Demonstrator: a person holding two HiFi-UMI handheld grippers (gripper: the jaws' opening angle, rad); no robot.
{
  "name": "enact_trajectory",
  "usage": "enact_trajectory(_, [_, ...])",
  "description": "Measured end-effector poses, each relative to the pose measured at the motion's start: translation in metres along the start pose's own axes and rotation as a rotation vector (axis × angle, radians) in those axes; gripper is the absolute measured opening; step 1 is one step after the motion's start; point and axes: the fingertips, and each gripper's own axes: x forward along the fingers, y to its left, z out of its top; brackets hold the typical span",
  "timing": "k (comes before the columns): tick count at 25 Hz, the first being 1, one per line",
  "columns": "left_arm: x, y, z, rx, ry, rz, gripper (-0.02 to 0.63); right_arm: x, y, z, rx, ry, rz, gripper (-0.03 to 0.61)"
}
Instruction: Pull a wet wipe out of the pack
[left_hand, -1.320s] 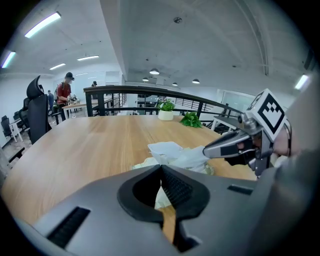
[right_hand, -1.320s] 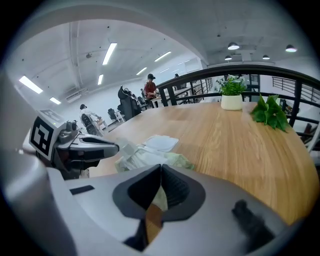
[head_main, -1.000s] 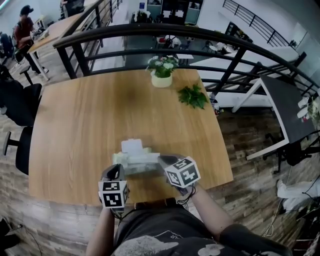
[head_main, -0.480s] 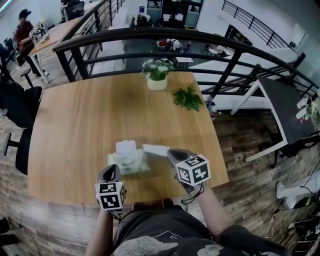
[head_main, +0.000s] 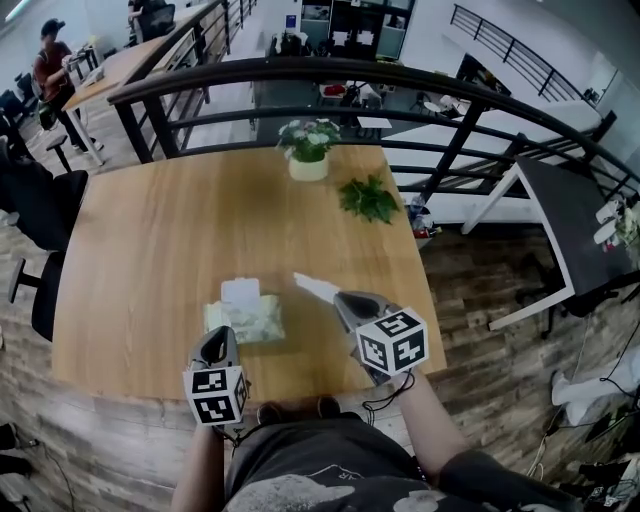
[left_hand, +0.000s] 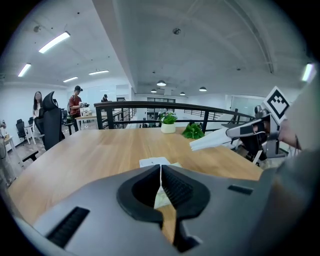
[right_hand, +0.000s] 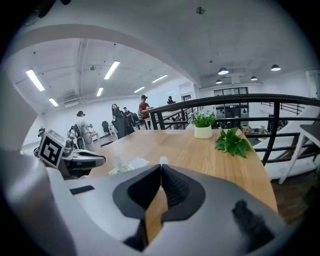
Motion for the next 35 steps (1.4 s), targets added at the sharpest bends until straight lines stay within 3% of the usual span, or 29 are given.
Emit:
enact_trajectory(14, [-0.024, -0.047, 0.033, -0.023, -0.106, 0.057, 0.017, -0.038, -0.01, 0.001, -0.055, -0.034, 0.135, 0.028])
enact_trajectory(35, [-0.021, -0.089, 0.036, -0.077, -0.124, 0.091, 0.017, -0.059, -0.028, -0.008, -0.147, -0.014, 0.235, 0.028])
